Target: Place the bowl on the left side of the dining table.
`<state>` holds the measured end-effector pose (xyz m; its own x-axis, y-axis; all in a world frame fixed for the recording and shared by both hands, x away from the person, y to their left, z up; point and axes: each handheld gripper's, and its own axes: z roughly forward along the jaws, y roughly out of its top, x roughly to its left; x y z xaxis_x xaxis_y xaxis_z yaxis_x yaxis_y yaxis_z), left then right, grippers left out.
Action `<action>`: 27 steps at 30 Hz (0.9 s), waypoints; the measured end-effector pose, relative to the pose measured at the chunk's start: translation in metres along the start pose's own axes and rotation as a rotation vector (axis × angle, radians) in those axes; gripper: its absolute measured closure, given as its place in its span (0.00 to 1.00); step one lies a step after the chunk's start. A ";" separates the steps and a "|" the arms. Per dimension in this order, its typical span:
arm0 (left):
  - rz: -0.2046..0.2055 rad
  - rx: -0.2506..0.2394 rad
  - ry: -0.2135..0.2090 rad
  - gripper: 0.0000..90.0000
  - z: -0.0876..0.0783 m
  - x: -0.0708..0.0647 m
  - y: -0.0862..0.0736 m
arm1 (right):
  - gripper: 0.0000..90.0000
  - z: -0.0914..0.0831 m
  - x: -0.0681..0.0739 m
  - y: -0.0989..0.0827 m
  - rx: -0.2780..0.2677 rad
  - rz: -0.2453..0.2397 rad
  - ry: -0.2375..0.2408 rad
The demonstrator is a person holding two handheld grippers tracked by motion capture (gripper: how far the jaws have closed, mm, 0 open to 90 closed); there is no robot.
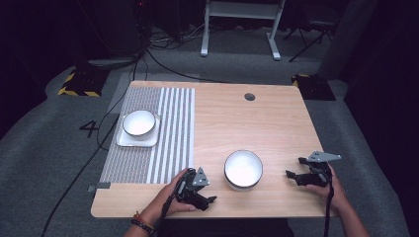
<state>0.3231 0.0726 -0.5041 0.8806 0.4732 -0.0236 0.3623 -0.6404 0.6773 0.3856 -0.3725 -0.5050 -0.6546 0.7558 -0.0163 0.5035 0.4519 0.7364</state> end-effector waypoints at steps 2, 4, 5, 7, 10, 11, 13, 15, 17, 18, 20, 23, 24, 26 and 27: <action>0.000 0.000 0.000 0.17 0.000 0.000 0.000 | 0.17 0.000 0.000 0.000 0.000 0.000 -0.001; 0.001 0.001 0.000 0.17 0.000 0.000 0.000 | 0.17 0.000 0.000 0.000 -0.001 0.000 -0.001; 0.000 0.001 0.000 0.17 0.000 0.000 0.000 | 0.17 0.000 0.000 0.000 0.000 0.000 0.000; 0.001 0.000 0.000 0.17 0.000 0.000 0.000 | 0.17 0.000 0.000 0.000 0.000 0.000 0.000; 0.001 0.001 0.000 0.17 0.000 0.000 0.000 | 0.17 0.000 0.000 0.000 0.001 0.001 0.000; 0.005 0.002 -0.001 0.17 0.000 0.000 0.000 | 0.17 0.000 0.000 0.000 0.001 0.000 0.000; 0.000 0.003 -0.008 0.17 0.000 0.000 0.000 | 0.17 0.000 0.000 0.000 0.000 0.000 0.000; 0.000 0.004 -0.008 0.17 0.000 0.000 0.000 | 0.17 0.000 0.000 0.000 0.000 0.000 0.000; 0.000 0.003 -0.008 0.16 0.000 0.000 0.000 | 0.17 0.000 0.000 0.000 0.000 0.000 0.000; 0.000 0.003 -0.007 0.17 0.000 0.000 0.000 | 0.17 0.000 0.000 0.000 0.000 0.000 0.000; 0.000 0.003 -0.008 0.16 0.000 0.000 0.000 | 0.17 0.000 0.000 0.000 0.001 0.000 0.000; 0.000 0.003 -0.008 0.17 0.000 0.000 0.000 | 0.17 0.000 0.000 0.000 0.001 0.000 0.000; 0.000 0.003 -0.008 0.17 0.000 0.000 0.000 | 0.17 0.000 0.000 0.000 0.001 0.000 0.000; 0.000 0.003 -0.008 0.16 0.000 0.000 0.000 | 0.17 0.000 0.000 0.000 0.001 0.001 0.001; 0.001 0.002 -0.008 0.16 0.000 0.000 0.000 | 0.17 0.000 0.000 0.000 0.000 0.000 0.001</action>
<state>0.3234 0.0725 -0.5042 0.8835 0.4676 -0.0289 0.3620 -0.6422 0.6757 0.3857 -0.3726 -0.5050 -0.6547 0.7557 -0.0156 0.5040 0.4518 0.7361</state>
